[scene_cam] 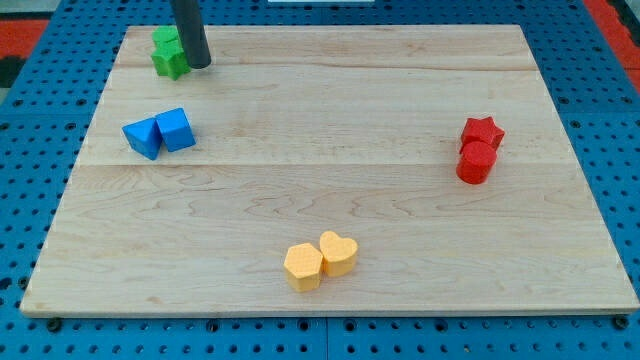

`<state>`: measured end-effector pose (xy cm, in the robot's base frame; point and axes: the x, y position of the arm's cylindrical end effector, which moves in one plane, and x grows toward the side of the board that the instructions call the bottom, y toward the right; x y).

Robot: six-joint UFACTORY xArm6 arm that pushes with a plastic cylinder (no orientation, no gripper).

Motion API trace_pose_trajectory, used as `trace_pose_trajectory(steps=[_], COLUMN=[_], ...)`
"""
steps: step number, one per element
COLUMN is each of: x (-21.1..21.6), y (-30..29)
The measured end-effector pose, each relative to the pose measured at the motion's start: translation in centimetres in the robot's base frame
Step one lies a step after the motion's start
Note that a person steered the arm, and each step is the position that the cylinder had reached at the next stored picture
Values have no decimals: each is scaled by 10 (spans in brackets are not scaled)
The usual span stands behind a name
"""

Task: Move your arm towards the bottom of the yellow blocks

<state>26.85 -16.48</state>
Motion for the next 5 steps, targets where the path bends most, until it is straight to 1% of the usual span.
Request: trace_pose_trajectory(steps=[2, 3, 4, 5], x=[4, 14, 36, 87], y=[8, 50, 123, 173])
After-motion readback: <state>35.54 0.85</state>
